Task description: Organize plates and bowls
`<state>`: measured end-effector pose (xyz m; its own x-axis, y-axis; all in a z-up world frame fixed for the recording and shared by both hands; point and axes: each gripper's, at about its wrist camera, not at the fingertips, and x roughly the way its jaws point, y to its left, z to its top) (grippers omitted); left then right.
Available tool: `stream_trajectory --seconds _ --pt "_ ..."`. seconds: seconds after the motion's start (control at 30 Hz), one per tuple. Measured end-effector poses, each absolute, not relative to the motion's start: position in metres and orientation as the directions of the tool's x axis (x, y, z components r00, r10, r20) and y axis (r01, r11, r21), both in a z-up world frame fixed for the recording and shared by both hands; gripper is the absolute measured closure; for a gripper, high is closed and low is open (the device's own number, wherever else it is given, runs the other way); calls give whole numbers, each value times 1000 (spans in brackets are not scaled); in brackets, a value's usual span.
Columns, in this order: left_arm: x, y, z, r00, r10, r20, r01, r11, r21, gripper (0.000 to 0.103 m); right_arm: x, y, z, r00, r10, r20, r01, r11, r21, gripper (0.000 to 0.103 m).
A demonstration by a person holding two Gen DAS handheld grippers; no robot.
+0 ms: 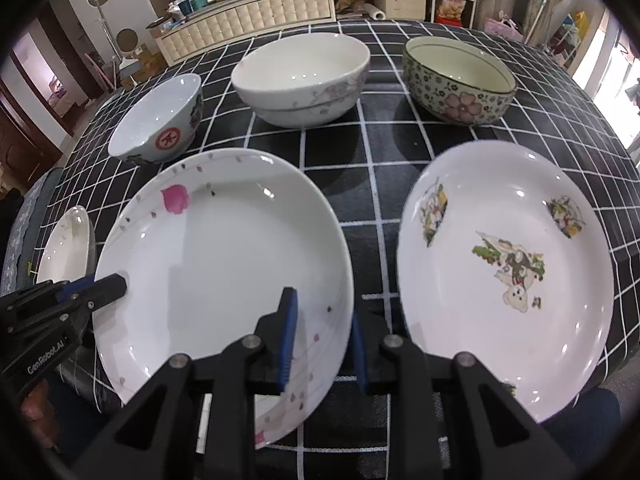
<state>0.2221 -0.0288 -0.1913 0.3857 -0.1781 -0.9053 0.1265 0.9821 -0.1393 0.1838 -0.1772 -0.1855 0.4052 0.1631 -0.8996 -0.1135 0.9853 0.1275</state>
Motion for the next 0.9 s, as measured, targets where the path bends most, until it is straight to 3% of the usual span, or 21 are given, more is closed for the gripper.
stream_trajectory --seconds 0.9 --pt "206 -8 -157 457 -199 -867 98 980 -173 92 170 -168 -146 485 247 -839 -128 969 212 75"
